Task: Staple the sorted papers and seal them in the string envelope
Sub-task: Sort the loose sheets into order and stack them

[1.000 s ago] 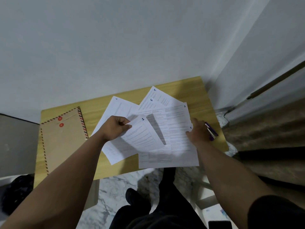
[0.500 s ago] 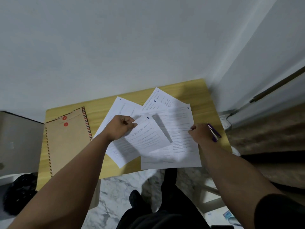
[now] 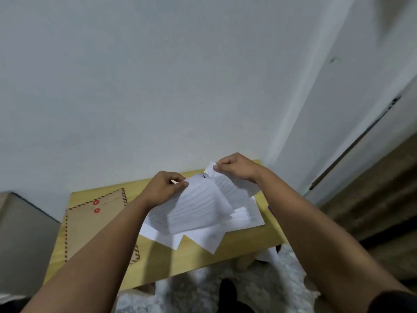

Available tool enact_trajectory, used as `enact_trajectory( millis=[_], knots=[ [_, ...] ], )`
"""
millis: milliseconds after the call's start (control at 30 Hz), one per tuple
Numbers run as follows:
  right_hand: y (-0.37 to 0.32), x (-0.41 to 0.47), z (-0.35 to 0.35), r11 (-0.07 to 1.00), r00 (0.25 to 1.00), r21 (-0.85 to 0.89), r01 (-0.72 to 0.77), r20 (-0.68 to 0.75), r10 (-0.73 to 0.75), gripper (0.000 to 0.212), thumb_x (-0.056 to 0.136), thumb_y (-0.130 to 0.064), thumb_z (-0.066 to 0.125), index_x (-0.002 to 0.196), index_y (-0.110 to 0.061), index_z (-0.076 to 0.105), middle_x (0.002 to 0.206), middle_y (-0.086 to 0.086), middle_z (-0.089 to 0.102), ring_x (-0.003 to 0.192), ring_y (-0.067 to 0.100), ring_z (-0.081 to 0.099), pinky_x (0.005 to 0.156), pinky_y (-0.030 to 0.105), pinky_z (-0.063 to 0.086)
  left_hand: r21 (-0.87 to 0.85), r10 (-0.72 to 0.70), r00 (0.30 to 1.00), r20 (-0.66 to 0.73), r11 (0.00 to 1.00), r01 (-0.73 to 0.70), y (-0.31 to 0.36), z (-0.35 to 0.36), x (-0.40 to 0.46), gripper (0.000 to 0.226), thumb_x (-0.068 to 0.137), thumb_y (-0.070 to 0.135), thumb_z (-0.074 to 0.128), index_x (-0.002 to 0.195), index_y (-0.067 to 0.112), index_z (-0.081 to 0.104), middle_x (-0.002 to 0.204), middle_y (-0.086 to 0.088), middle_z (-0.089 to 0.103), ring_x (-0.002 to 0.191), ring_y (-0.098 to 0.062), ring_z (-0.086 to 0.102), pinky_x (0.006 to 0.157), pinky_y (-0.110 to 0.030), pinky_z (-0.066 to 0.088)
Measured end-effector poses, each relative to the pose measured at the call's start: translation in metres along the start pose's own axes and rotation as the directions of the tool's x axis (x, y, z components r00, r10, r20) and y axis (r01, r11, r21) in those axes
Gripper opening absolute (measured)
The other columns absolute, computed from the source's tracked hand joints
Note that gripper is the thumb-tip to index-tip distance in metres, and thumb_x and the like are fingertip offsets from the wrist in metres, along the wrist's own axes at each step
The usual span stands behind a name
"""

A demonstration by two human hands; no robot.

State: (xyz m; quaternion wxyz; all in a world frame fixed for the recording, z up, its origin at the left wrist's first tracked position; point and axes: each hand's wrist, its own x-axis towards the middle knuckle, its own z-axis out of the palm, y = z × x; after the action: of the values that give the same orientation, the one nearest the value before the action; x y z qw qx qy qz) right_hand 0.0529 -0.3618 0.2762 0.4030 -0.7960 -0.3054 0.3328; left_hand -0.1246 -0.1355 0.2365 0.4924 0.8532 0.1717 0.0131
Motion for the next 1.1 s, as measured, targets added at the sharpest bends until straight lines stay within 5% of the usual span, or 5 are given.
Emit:
enact_trajectory(
  millis=[133,267,433,667,1100],
  knots=[
    [-0.051,-0.015,0.030,0.995,0.998,0.090,0.044,0.032,-0.047,0.025,0.091,-0.045,0.068,0.088,-0.023,0.080,0.084,-0.012,0.077,0.073,0.003,0.069,0.073,0.017,0.050,-0.026,0.071,0.986,-0.150,0.997,-0.075,0.011,-0.030,-0.023,0.013,0.097,0.030,0.076,0.104,0.019,0.079,0.127,0.010,0.072,0.098,-0.018,0.073,0.093,-0.033,0.056],
    [-0.079,-0.024,0.055,0.982,0.995,0.169,0.087,0.029,-0.093,0.028,0.095,-0.043,0.066,0.101,-0.020,0.080,0.098,-0.002,0.080,0.082,0.009,0.075,0.068,0.016,0.055,-0.101,0.094,0.968,-0.235,0.988,-0.120,0.009,-0.055,-0.047,0.013,0.097,0.031,0.075,0.102,0.021,0.082,0.130,0.013,0.073,0.116,-0.012,0.071,0.107,-0.034,0.054],
    [-0.107,-0.030,0.078,0.971,0.991,0.200,0.131,-0.017,-0.130,0.031,0.093,-0.046,0.065,0.104,-0.023,0.080,0.100,-0.004,0.080,0.084,0.010,0.076,0.069,0.017,0.055,-0.148,0.119,0.945,-0.305,0.974,-0.171,0.014,-0.079,-0.069,0.025,0.095,0.031,0.077,0.081,0.051,0.080,0.098,0.035,0.076,0.096,0.018,0.068,0.083,-0.014,0.047],
    [-0.126,-0.027,0.085,0.939,0.974,0.271,0.211,-0.139,-0.178,0.025,0.098,-0.037,0.064,0.106,-0.020,0.081,0.109,0.003,0.080,0.103,0.020,0.076,0.094,0.033,0.056,-0.193,0.143,0.933,-0.330,0.957,-0.215,0.018,-0.099,-0.076,0.012,0.093,0.033,0.077,0.082,0.034,0.081,0.096,0.019,0.081,0.090,0.006,0.073,0.084,-0.022,0.050],
    [-0.142,-0.030,0.074,0.938,0.982,0.295,0.180,-0.112,-0.153,0.024,0.094,-0.038,0.068,0.106,-0.022,0.081,0.108,0.001,0.080,0.094,0.013,0.077,0.073,0.022,0.057,-0.161,0.170,0.945,-0.279,0.962,-0.220,0.032,-0.111,-0.077,0.015,0.094,0.034,0.078,0.084,0.023,0.081,0.092,0.011,0.081,0.081,0.003,0.072,0.079,-0.023,0.048]
  ],
)
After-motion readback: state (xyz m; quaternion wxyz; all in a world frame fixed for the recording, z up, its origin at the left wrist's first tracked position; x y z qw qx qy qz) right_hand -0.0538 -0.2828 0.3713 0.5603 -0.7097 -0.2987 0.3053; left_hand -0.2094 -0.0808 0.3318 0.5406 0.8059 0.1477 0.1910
